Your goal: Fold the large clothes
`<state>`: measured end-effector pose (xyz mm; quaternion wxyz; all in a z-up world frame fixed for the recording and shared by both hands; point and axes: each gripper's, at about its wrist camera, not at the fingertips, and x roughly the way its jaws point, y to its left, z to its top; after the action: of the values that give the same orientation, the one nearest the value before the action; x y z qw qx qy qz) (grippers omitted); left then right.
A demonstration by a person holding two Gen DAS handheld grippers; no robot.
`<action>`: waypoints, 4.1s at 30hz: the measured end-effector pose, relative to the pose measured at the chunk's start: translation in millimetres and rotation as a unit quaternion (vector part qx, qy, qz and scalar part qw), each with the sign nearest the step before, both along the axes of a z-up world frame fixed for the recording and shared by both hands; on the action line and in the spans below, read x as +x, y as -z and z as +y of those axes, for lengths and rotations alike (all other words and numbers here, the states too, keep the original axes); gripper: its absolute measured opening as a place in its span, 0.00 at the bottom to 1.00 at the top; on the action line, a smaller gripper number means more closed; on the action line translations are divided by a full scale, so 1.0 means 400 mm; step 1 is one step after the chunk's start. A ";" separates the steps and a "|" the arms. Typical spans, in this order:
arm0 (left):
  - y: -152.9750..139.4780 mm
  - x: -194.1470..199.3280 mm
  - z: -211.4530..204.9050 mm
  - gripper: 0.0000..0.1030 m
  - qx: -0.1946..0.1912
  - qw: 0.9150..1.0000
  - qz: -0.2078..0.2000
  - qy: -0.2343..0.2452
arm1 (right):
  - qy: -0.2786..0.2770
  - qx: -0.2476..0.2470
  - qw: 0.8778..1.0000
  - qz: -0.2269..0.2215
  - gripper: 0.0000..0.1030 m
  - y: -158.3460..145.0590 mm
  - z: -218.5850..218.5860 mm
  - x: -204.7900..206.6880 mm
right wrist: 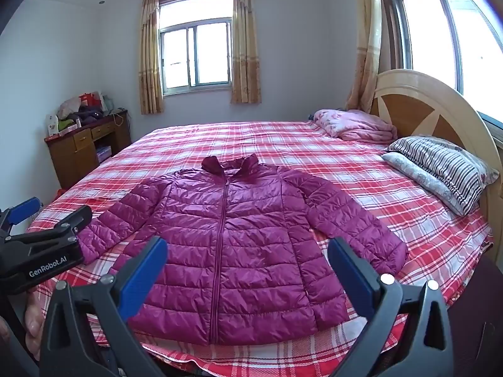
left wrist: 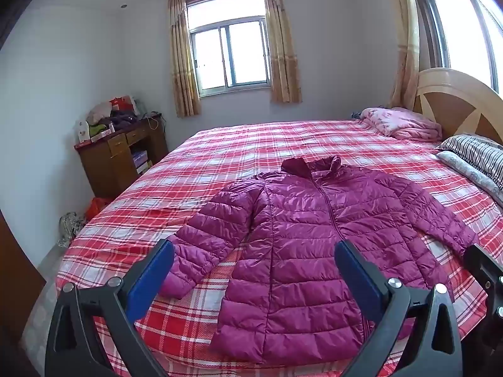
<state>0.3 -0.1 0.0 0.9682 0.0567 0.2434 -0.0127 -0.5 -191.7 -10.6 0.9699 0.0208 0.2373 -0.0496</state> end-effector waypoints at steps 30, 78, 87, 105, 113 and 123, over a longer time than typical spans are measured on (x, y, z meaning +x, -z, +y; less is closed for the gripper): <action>0.042 0.020 -0.015 0.99 0.002 1.000 0.024 0.012 | -0.007 0.004 1.000 0.019 1.00 0.027 0.004 0.006; 0.039 0.017 -0.017 0.99 0.001 1.000 0.023 0.011 | -0.007 0.004 1.000 0.021 1.00 0.030 0.009 0.006; 0.039 0.017 -0.016 0.99 0.001 1.000 0.024 0.011 | -0.007 0.005 1.000 0.022 1.00 0.031 0.010 0.006; 0.068 0.052 -0.017 0.99 0.002 0.999 0.041 0.018 | 0.002 0.008 0.999 0.038 1.00 0.066 -0.004 0.032; 0.117 0.115 -0.039 0.99 0.019 0.998 0.037 0.036 | 0.040 0.035 0.997 0.060 1.00 0.122 -0.100 0.088; 0.237 0.277 -0.072 0.99 0.059 0.996 0.051 0.032 | 0.164 0.080 0.976 0.117 1.00 0.265 -0.357 0.153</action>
<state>111.0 -29.0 -95.0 0.9486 0.1204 0.2909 -0.0321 60.7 -334.3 -116.5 0.9094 0.1313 0.3457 -0.1904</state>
